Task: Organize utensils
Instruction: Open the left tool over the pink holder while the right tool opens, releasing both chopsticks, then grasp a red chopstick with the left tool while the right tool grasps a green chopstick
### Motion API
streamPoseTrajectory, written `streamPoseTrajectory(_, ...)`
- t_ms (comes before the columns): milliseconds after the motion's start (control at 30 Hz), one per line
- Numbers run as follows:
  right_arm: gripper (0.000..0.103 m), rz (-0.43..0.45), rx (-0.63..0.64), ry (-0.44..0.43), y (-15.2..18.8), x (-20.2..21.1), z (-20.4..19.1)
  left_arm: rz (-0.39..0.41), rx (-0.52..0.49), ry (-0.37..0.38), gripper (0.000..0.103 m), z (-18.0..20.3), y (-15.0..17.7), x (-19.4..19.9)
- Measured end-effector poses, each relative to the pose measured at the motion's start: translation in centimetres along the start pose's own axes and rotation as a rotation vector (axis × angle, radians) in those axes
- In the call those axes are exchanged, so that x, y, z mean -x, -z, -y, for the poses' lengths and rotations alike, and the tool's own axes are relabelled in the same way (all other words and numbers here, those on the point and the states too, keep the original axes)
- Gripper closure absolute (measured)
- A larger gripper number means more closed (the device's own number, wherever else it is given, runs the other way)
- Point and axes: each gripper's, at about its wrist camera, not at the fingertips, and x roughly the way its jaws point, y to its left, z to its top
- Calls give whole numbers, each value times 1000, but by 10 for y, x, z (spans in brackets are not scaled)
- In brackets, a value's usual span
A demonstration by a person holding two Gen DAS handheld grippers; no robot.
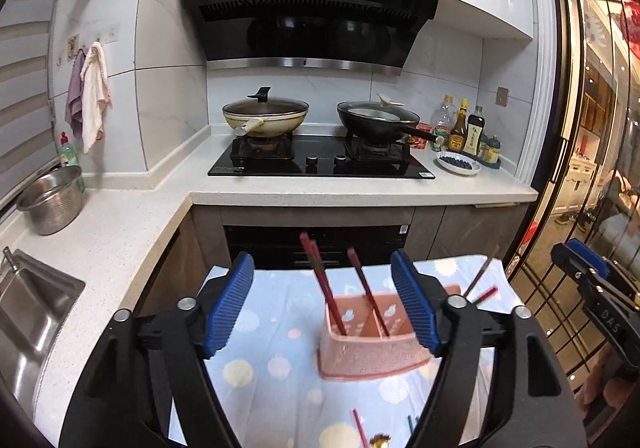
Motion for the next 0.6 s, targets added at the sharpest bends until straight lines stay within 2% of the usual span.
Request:
streamPoseTrajectory(133,56,-39,11,-4,36,36,-1,0,-39,-26,26,4,36,29)
streamPoseTrajectory(300,56,-130,49,10,98,72,-7,-52,-69,-32,25,10,89,54)
streamPoseTrajectory(500,56,-274,42,4,182,99,-14,-180,-57,-22,25,16,163,65)
streamPoseTrajectory(600,56,-335,38,2,214,107,-17,-243,-51,-41,25,21,198,65)
